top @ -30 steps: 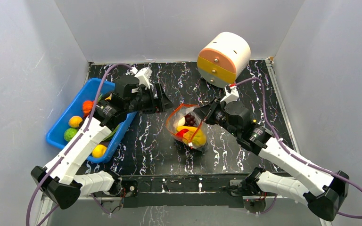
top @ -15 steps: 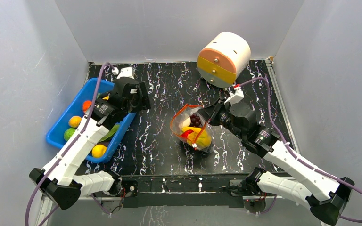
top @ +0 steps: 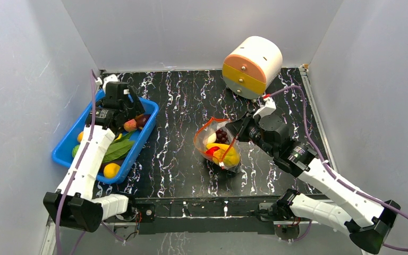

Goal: Place the food in the zip-top bag and seal the zipper
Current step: Pick up the fake fruit from the bin.

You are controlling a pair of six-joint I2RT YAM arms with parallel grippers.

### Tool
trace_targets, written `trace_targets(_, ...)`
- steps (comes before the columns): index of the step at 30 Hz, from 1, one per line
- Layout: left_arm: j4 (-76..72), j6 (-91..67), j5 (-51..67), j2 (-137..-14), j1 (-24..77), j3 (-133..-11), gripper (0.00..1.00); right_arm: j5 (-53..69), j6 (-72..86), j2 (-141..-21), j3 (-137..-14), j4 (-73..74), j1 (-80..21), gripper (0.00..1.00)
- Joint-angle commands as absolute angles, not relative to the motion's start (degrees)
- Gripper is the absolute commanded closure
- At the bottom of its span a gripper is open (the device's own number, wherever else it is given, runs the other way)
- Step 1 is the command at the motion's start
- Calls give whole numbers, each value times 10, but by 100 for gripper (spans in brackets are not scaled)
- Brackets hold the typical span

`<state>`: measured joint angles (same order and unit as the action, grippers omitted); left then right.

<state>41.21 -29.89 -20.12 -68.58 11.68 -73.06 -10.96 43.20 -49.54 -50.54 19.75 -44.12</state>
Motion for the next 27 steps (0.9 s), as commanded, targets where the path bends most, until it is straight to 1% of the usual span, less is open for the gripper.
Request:
trace_targets(1,342,-282,-158,-661,60,-684,25,-114,422,-496,-559,153,-440,100)
trace_targets(6,312,-308,-143,-666,-7,-651,14,-102,420,-502,-562,164,-440,100)
trace_targets(8,307,-327,-158,-668,-29,-637,9,-99,421,-503,-561,165,-440,100)
trace_targets(13,285,-364,-206,-671,-72,-597,2,-86,419,-522,-580,173,-440,100)
trace_targets(17,282,-382,-193,-688,-119,-579,2,-81,405,-543,-621,193,-440,100)
trace_targets(20,291,-402,-225,-689,-136,-569,2,-85,402,-549,-631,193,-440,100)
trace_targets(23,274,-399,-246,-673,-154,-545,2,-81,402,-550,-634,195,-440,100)
trace_targets(27,264,-398,-243,-663,-179,-518,2,-82,403,-540,-619,191,-440,100)
